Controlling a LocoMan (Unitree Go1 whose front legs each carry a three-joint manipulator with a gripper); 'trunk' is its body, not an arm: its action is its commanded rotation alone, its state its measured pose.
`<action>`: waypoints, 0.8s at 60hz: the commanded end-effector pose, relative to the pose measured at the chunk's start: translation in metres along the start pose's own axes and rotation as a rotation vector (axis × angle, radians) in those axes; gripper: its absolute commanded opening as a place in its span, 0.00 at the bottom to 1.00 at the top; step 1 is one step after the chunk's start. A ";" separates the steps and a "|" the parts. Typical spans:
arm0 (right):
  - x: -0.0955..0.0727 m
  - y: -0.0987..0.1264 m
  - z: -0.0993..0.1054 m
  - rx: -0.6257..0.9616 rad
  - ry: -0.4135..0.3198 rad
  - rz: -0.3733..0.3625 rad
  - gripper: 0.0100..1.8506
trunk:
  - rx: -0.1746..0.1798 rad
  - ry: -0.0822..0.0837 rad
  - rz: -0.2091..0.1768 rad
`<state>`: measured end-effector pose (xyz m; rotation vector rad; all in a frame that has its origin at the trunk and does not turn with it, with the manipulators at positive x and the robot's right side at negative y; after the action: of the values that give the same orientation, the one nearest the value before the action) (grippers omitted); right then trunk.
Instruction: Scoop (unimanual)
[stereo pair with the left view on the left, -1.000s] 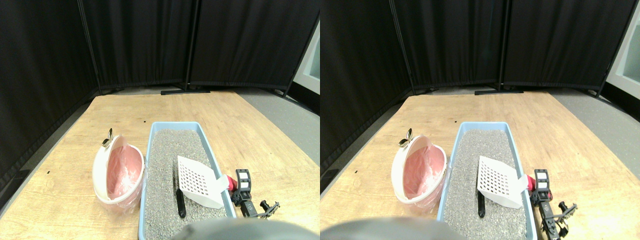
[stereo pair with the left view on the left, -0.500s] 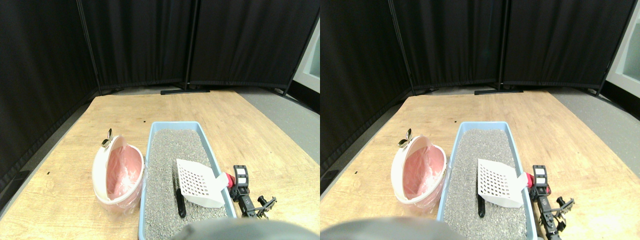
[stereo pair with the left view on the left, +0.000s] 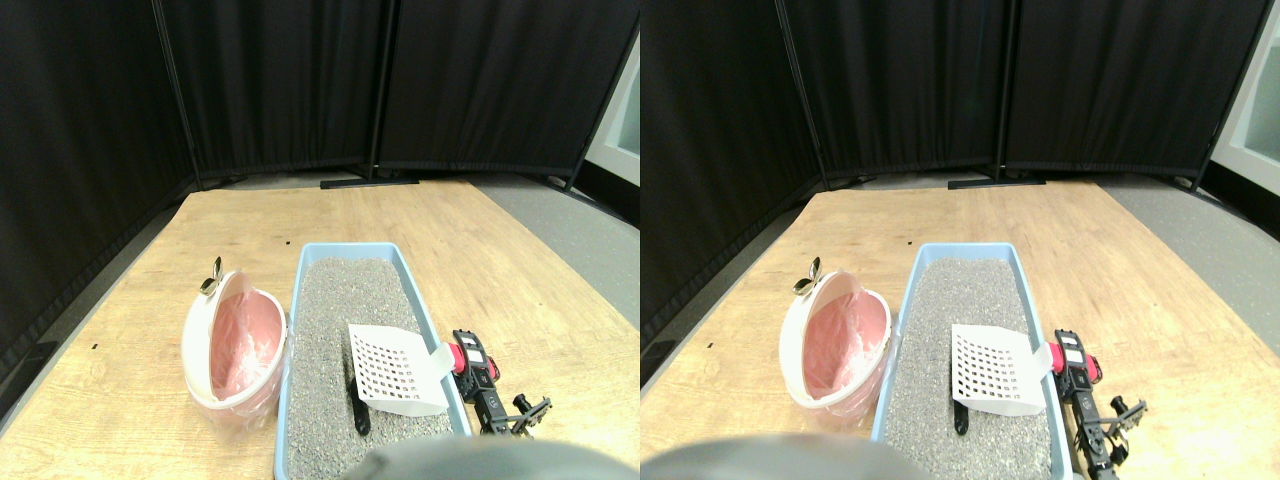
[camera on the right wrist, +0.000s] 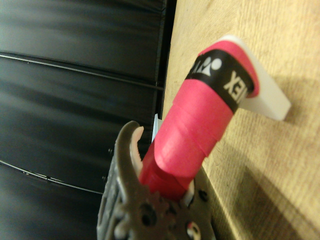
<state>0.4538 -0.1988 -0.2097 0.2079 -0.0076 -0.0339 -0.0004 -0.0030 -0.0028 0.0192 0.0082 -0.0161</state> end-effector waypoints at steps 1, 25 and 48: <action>0.002 0.003 0.007 -0.038 0.013 -0.009 0.03 | -0.011 -0.008 0.011; -0.006 0.010 0.045 -0.227 -0.149 0.203 0.03 | -0.029 -0.016 0.010; 0.000 0.019 0.074 -0.343 -0.237 0.250 0.03 | -0.052 -0.024 0.026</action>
<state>0.4538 -0.1959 -0.1470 -0.1532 -0.2024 0.1925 0.0014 -0.0011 -0.0013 -0.0224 -0.0034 0.0047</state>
